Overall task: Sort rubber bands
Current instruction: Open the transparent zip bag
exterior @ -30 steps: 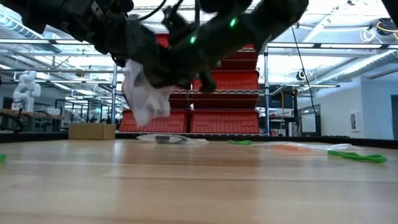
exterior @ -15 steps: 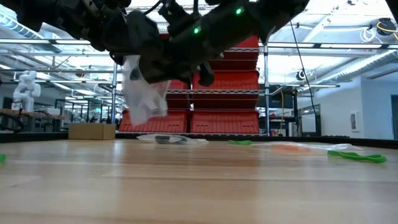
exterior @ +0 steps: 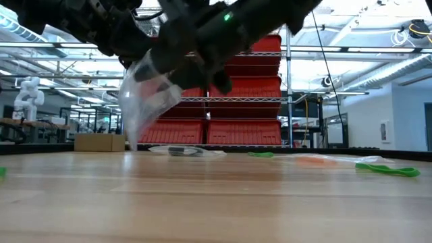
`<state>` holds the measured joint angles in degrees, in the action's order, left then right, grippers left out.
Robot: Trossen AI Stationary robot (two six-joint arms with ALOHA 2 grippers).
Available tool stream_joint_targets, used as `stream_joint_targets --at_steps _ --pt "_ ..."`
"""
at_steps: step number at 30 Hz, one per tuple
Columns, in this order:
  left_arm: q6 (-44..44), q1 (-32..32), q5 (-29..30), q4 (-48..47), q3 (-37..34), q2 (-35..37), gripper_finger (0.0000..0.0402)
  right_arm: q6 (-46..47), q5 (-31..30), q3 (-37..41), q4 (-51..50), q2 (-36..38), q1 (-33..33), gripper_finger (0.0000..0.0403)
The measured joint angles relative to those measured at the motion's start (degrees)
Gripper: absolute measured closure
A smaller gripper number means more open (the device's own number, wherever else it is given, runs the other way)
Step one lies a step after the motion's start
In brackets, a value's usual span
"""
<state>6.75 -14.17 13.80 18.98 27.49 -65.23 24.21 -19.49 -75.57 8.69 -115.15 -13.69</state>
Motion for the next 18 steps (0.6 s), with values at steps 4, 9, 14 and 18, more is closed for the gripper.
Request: stream_joint_targets --at_steps 4,9,14,18 --pt "-0.12 -0.02 0.02 0.41 0.00 0.00 0.0401 0.06 -0.06 0.00 -6.43 4.01 -1.03 0.0139" --pt "-0.12 0.00 0.42 0.70 0.00 0.00 0.0401 -1.21 -1.36 0.00 -10.69 8.30 -1.56 0.0137" --pt "-0.11 0.00 0.42 0.64 0.00 0.00 0.0401 -2.43 -1.22 0.00 -12.58 10.46 -1.59 0.0137" --pt "-0.03 0.00 0.39 0.64 0.00 0.00 0.0401 -2.12 -1.25 0.00 -12.98 11.38 -1.58 0.0137"
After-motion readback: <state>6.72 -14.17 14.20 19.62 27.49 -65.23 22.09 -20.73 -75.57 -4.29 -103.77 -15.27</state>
